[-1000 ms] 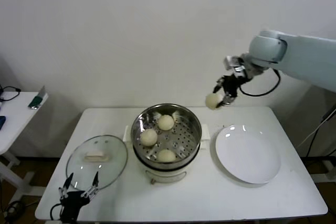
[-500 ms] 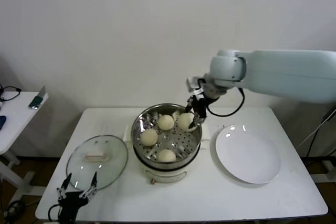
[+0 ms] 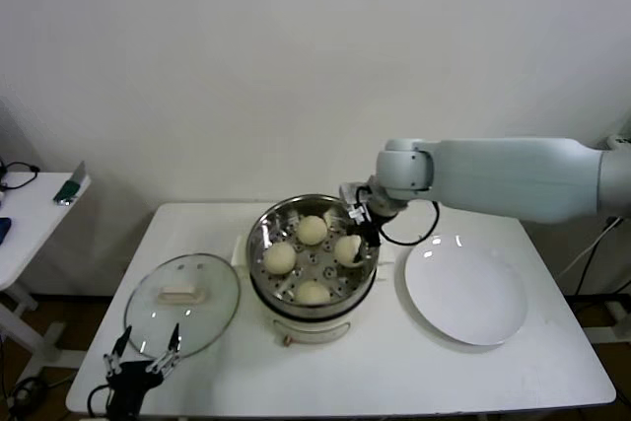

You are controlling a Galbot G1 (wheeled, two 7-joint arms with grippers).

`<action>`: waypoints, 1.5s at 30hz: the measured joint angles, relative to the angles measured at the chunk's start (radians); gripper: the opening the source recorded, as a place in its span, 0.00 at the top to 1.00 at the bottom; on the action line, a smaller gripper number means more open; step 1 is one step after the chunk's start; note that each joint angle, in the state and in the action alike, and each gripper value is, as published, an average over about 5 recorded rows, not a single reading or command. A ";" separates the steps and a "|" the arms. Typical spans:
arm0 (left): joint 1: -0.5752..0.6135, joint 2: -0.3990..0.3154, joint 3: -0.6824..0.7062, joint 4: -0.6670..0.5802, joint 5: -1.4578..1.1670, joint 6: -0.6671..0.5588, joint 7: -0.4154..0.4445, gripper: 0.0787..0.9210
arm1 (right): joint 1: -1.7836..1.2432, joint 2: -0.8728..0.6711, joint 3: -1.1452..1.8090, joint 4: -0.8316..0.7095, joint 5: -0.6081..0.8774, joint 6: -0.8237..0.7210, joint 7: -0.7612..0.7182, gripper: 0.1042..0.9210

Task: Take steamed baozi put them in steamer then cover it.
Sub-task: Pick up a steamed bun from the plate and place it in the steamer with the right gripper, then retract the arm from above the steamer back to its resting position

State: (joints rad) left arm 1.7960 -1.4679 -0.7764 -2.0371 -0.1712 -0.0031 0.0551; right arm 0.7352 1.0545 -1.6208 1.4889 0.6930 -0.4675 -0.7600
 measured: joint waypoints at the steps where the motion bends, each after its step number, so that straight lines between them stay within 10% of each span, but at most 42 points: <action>1: -0.001 0.000 0.000 0.000 0.000 0.000 0.000 0.12 | -0.008 0.003 0.003 -0.005 -0.004 -0.001 0.002 0.39; 28: -0.010 0.007 0.002 -0.012 -0.013 0.005 0.011 0.12 | -0.003 -0.068 0.175 -0.040 0.123 0.026 -0.033 0.12; 45: -0.065 0.033 0.035 0.038 0.028 -0.025 -0.001 0.12 | -0.712 -0.433 1.024 0.135 0.191 0.069 0.470 0.12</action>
State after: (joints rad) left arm 1.7314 -1.4353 -0.7416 -1.9988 -0.1436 -0.0282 0.0539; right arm 0.0237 0.6217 -0.5964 1.6236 0.8841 -0.3988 -0.2903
